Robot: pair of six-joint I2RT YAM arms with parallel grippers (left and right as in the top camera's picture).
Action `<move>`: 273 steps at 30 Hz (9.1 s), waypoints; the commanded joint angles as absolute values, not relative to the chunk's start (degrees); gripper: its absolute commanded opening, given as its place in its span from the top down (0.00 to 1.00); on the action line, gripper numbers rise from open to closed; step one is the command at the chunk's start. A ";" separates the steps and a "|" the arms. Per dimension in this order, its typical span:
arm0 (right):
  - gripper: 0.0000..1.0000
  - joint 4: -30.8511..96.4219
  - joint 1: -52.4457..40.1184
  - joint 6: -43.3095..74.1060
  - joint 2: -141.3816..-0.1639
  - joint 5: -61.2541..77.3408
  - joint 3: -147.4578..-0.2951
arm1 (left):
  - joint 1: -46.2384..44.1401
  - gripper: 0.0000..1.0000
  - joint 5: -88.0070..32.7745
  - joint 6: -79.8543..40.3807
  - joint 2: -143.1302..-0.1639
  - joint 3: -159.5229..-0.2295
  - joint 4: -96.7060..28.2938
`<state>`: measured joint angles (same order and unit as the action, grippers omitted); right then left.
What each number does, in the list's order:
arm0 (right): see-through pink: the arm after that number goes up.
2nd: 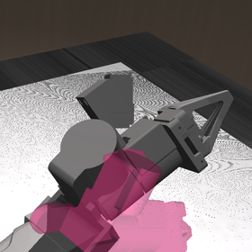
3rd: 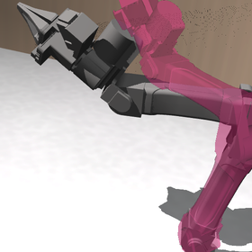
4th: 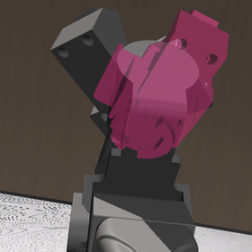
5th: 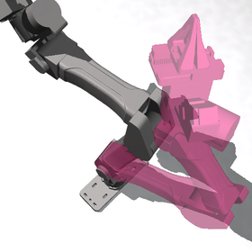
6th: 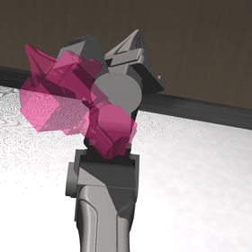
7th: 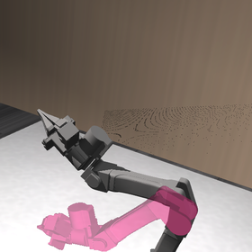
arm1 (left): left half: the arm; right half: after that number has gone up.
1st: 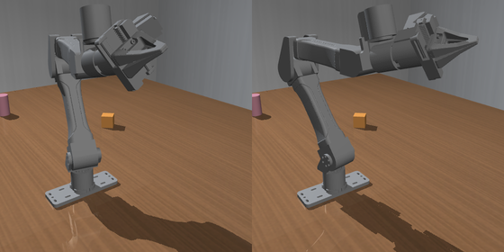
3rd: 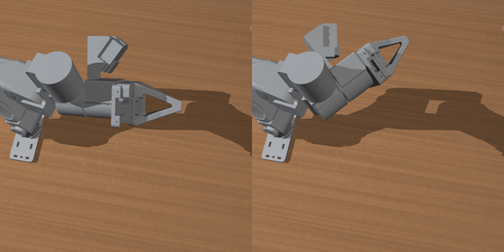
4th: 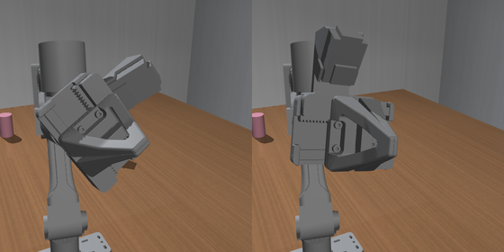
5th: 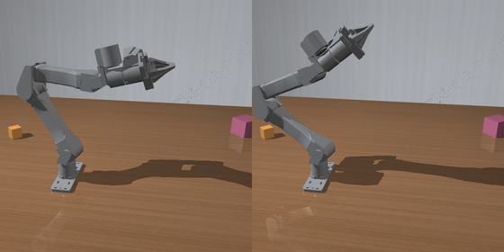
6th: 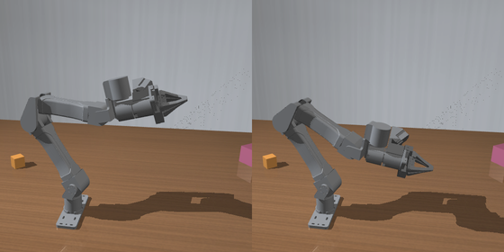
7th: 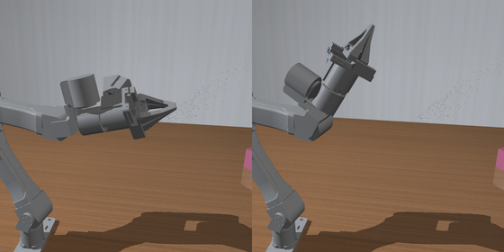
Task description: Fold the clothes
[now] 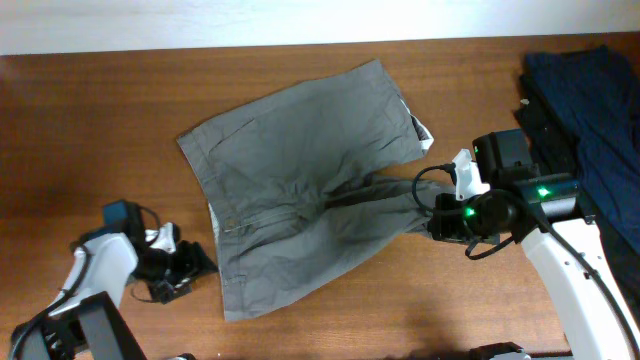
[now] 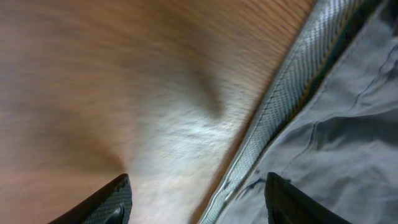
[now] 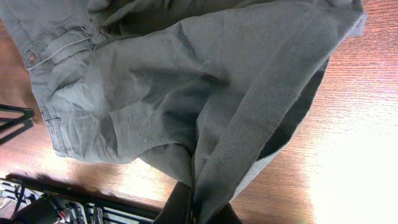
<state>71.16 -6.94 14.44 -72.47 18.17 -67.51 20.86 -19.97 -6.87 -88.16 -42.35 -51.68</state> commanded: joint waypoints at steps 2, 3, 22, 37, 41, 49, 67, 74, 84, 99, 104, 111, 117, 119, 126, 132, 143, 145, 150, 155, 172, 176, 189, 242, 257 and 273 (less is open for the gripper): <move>0.96 70.91 -6.68 13.74 -71.99 17.50 -69.12 | 12.80 0.32 -22.31 -8.82 -87.46 -39.29 -47.70; 0.96 70.85 -6.68 13.72 -71.99 17.52 -69.12 | 11.84 0.32 -22.26 -9.41 -87.46 -39.29 -47.33; 0.96 70.48 -6.68 13.72 -71.99 17.47 -69.12 | 2.24 0.99 -23.18 -9.37 -87.46 -39.48 -40.53; 0.96 76.36 -6.68 13.52 -71.99 9.63 -69.12 | 15.77 0.99 -10.44 -2.92 -79.00 -60.71 -66.37; 0.96 78.15 -6.68 12.25 -71.96 10.13 -69.12 | 17.17 0.99 -10.50 -2.94 -78.72 -60.71 -69.14; 0.96 78.98 -6.72 -4.08 -71.96 23.94 -69.12 | 17.17 0.58 -10.74 -2.96 -78.72 -60.69 -71.77; 0.96 76.27 -6.72 -7.66 -71.99 34.50 -69.12 | 16.95 0.45 -20.53 -8.32 -78.74 -39.68 -58.92; 0.96 75.61 -6.72 -7.01 -71.99 34.48 -69.12 | 16.86 0.44 -16.10 -11.33 -78.85 -39.40 -57.06; 0.96 75.18 -6.70 -6.61 -71.99 34.48 -69.12 | 5.06 0.46 -16.86 -14.31 -79.15 -40.29 -54.00; 0.96 78.96 -6.72 11.79 -72.84 20.40 -67.61 | 3.79 0.99 -16.03 -15.33 -79.15 -53.58 -47.40; 0.96 76.40 -6.66 23.03 -74.46 7.86 -59.05 | 3.79 0.99 -7.70 -11.79 -79.81 -55.83 -40.84; 0.96 68.27 -6.66 29.45 -75.46 7.62 -49.17 | 3.79 0.99 -7.25 -7.99 -91.33 -55.83 -31.00; 0.96 68.05 -6.66 29.43 -75.44 6.33 -49.17 | 3.75 0.99 -7.40 -7.11 -103.15 -55.83 -22.11; 0.96 67.77 -6.68 29.41 -75.44 6.37 -49.17 | 3.81 0.99 -6.17 -7.18 -107.26 -55.83 -17.21; 0.92 64.23 -6.68 19.03 -75.44 15.33 -49.17 | 5.43 1.00 -4.29 -9.54 -124.11 -67.00 -7.53; 0.93 59.99 -6.72 13.23 -75.44 19.75 -49.19 | 5.19 0.97 -5.30 -7.07 -132.31 -95.24 -25.06; 0.10 57.28 -6.57 29.78 -75.44 -4.01 -49.17 | 6.07 0.74 -5.13 -6.76 -129.51 -132.46 -81.32; 0.09 56.51 -5.19 30.50 -75.44 -3.64 -49.17 | 6.07 0.77 -5.39 -6.81 -128.49 -135.90 -89.91; 0.13 50.59 2.98 20.32 -76.51 6.24 -49.17 | 6.00 0.76 -12.82 -6.79 -123.31 -134.65 -96.73; 0.23 39.53 6.44 13.30 -81.45 19.38 -49.17 | 5.74 0.72 -14.11 -8.08 -116.40 -131.83 -96.73; 0.96 11.38 6.15 13.15 -95.44 38.52 -54.22 | 3.09 0.39 -3.64 -8.05 -85.54 -130.15 -96.71; 0.96 19.40 6.87 4.67 -85.49 39.00 -62.35 | 3.09 0.39 -4.03 -8.05 -85.08 -127.07 -96.71; 0.01 30.28 6.98 7.97 -85.14 11.77 -63.66 | 3.09 0.35 -7.55 -8.86 -86.46 -104.42 -92.33; 0.96 50.76 15.44 12.23 -83.50 26.48 -58.43 | -16.25 0.38 -12.82 -42.46 -86.56 -41.23 -53.01; 0.96 63.77 15.51 12.47 -76.71 19.03 -69.41 | -16.14 1.00 -15.97 -36.38 -73.95 -52.18 -70.26; 0.96 77.95 14.76 12.47 -73.93 17.50 -96.33 | -16.12 0.99 -4.60 -42.46 -49.41 -68.53 -94.59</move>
<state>81.17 14.50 12.88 -72.69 22.11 -94.37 -16.29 -13.82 -40.62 -48.51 -68.25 -92.99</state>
